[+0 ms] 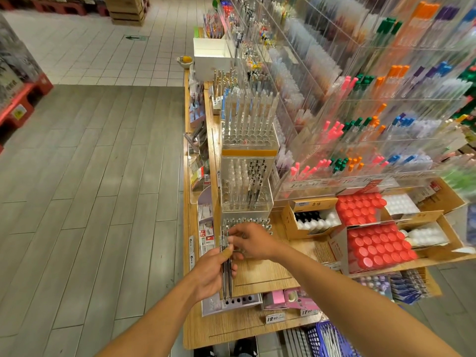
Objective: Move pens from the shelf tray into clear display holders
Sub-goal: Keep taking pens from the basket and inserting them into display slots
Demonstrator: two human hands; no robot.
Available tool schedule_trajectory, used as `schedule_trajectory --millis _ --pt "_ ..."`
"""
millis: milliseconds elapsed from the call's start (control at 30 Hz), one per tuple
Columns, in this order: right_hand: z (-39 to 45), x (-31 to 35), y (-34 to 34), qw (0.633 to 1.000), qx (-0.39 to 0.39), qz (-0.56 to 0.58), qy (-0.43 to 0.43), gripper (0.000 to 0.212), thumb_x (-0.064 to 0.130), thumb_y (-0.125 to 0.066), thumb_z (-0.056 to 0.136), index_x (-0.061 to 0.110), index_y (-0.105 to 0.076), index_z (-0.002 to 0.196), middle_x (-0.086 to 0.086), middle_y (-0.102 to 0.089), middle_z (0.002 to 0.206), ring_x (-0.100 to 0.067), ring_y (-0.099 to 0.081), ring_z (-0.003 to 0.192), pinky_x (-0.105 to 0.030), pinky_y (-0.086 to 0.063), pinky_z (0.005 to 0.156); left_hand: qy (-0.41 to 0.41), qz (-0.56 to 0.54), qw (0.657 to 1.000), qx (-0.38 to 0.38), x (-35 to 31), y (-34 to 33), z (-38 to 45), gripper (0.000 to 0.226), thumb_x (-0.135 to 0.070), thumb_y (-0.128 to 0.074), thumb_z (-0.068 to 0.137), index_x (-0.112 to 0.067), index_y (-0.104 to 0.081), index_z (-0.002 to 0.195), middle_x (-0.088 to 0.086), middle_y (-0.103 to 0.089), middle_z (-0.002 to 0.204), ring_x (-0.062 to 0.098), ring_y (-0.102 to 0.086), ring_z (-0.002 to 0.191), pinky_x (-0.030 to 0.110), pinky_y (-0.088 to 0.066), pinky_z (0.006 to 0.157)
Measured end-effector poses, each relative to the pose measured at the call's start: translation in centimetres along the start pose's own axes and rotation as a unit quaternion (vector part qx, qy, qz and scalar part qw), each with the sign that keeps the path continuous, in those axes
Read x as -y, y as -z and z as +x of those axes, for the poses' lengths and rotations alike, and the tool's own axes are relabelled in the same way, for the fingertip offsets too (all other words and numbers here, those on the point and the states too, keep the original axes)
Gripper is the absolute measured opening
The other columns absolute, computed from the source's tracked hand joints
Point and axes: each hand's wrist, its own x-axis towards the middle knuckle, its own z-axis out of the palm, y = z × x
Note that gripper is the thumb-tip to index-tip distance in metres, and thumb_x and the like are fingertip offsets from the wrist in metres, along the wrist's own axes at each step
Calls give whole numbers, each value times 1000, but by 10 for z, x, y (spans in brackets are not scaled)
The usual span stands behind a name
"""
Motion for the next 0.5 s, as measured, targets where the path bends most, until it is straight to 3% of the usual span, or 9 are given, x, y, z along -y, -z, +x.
schedule_trajectory --millis 100,167,267,333,400,500 --pt "-6 3 3 987 28 158 -29 10 13 -58 97 4 -59 102 -7 -62 79 -17 -53 56 -31 -48 64 3 -9 1000 23 -3 -2 -2 24 -18 -50 101 0 -54 117 15 -69 84 20 -59 63 30 -51 55" --pt "-8 3 6 981 16 189 -45 8 13 -58 96 6 -55 98 -12 -59 81 -15 -53 58 -34 -45 67 5 -15 999 34 -3 0 -2 31 -20 -48 101 3 -55 121 18 -68 89 23 -62 68 33 -54 60" --pt "-10 4 8 984 -18 169 -45 7 14 -57 97 9 -52 97 -9 -60 77 -15 -57 63 -28 -47 62 -3 -22 1000 16 -1 6 2 40 -25 -44 103 5 -57 125 19 -67 94 27 -61 77 42 -53 74" --pt "-11 3 10 987 -56 147 -34 8 14 -55 98 7 -51 100 -11 -61 79 -18 -60 64 -33 -51 62 -20 2 999 -31 2 10 5 40 -28 -42 105 2 -59 126 17 -66 96 28 -59 84 47 -48 85" --pt "-12 1 12 990 -101 98 -6 12 15 -54 99 6 -51 104 -12 -63 86 -23 -64 71 -41 -54 69 -48 70 993 -82 4 13 3 38 -33 -39 105 -9 -63 122 10 -65 103 25 -58 95 45 -44 91" --pt "-17 -3 15 990 -137 17 40 9 20 -54 99 14 -50 103 -17 -64 90 -32 -65 81 -44 -53 70 -83 186 968 -145 7 17 2 35 -40 -32 106 -26 -64 113 2 -55 116 24 -50 115 46 -37 107"
